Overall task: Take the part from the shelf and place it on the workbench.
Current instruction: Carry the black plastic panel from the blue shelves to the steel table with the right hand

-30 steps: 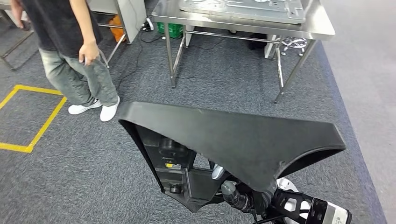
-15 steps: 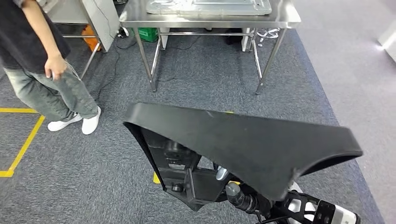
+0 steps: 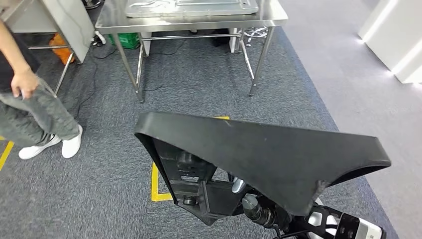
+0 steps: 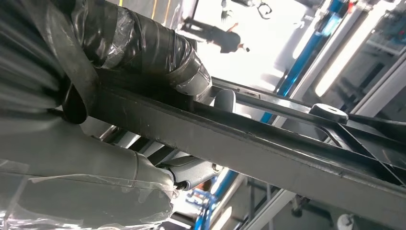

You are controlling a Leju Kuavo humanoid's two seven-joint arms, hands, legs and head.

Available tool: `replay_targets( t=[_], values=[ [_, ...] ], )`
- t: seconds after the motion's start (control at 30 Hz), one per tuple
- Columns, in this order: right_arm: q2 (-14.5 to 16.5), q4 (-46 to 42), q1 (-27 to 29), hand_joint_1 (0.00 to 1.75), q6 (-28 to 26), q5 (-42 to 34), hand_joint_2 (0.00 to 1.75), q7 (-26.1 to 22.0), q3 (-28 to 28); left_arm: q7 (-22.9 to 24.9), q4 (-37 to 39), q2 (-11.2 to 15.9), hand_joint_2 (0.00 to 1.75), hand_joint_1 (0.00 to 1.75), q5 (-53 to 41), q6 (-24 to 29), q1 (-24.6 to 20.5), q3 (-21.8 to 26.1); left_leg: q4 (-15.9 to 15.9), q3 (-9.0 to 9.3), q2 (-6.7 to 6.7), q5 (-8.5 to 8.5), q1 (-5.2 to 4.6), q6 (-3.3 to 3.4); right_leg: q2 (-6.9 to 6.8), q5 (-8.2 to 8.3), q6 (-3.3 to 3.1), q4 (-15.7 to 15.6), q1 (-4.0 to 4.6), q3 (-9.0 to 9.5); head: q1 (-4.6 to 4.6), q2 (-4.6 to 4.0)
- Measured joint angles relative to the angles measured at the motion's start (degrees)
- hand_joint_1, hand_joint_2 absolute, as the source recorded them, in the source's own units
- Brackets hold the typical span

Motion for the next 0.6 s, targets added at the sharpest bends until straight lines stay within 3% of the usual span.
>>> replay_targets(
  t=[0.03,0.07,0.1,0.17,0.23,0.33,0.4,0.47,0.53,0.57,0.6],
  values=[
    [-0.02,0.05,0.01,1.75,0.1,-0.07,1.75,0.02,-0.01,0.0,0.0,-0.02,0.0,0.0,0.07,-0.02,0.06,0.0,0.05,-0.01,0.67,-0.07,-0.02,-0.03,-0.29,-0.61,0.24,2.49,-0.19,-1.26,0.0,0.0],
    [-0.03,0.1,0.02,1.75,0.19,-0.11,1.75,0.03,-0.02,0.0,0.0,-0.03,0.0,0.0,0.13,-0.04,0.05,0.0,0.12,0.0,1.29,-0.17,-0.03,-0.11,-0.46,-0.07,0.43,2.84,-0.37,-1.46,0.01,0.0],
    [-0.05,0.15,0.01,1.75,0.25,-0.15,1.75,0.04,-0.02,0.0,0.0,-0.04,0.0,0.0,0.16,-0.06,0.01,0.0,0.22,0.08,1.86,-0.31,-0.02,-0.24,-0.71,1.51,0.54,0.77,-0.54,-0.37,0.0,0.0],
    [-0.05,0.17,-0.04,1.75,0.28,-0.19,1.75,0.05,-0.04,0.0,0.0,-0.06,0.0,0.0,0.19,-0.12,-0.11,0.0,0.47,0.36,2.78,-0.74,-0.07,-0.69,-2.16,5.06,0.45,-7.01,-0.58,3.81,0.0,0.0],
    [-0.07,0.16,-0.13,1.75,0.28,-0.23,1.75,0.04,-0.06,0.0,0.0,-0.07,0.0,0.0,0.2,-0.15,-0.2,0.0,0.67,0.61,3.51,-1.14,-0.27,-1.35,-3.24,6.46,-0.16,-12.02,-0.21,6.33,-0.01,0.0],
    [-0.1,0.15,-0.23,1.75,0.34,-0.3,1.75,0.04,-0.09,0.0,0.0,-0.07,0.0,0.0,0.21,-0.15,-0.31,0.0,0.6,0.85,4.52,-1.39,-0.29,-2.43,-2.22,6.56,-1.32,-12.66,0.1,6.31,-0.02,0.0],
    [-0.11,0.15,-0.31,1.75,0.48,-0.38,1.75,0.12,-0.1,-0.01,0.0,-0.07,0.0,0.0,0.21,-0.15,-0.48,0.0,2.54,0.18,3.2,-3.0,-0.1,-2.92,-1.38,6.83,-2.1,-13.04,-0.14,6.42,-0.03,0.0],
    [-0.1,0.16,-0.41,1.75,0.6,-0.46,1.75,0.22,-0.1,-0.02,0.0,-0.07,0.0,0.0,0.22,-0.15,-0.46,0.0,9.05,-2.77,0.79,-6.6,-0.04,-3.09,-0.61,6.96,-2.68,-13.23,-0.17,6.45,-0.03,0.0],
    [-0.1,0.22,-0.42,1.75,0.7,-0.49,1.75,0.35,-0.09,-0.03,0.0,-0.07,0.0,0.0,0.29,-0.19,-0.17,0.0,16.17,-6.35,-0.21,-9.15,-0.12,-3.06,0.33,6.98,-2.92,-13.17,0.04,6.36,-0.03,0.0],
    [-0.1,0.26,-0.42,1.75,0.76,-0.51,1.75,0.45,-0.08,-0.05,0.0,-0.07,0.0,0.0,0.39,-0.24,-0.07,0.0,17.47,-7.17,-0.36,-8.95,-0.15,-2.96,0.8,6.96,-2.97,-13.1,0.18,6.36,-0.03,0.0],
    [-0.1,0.28,-0.42,1.75,0.82,-0.52,1.75,0.57,-0.08,-0.09,0.0,-0.07,0.0,0.0,0.53,-0.34,-0.04,0.0,16.37,-6.88,-0.42,-7.56,-0.17,-2.76,1.19,6.94,-3.01,-13.02,0.32,6.4,-0.03,0.0]
  ],
)
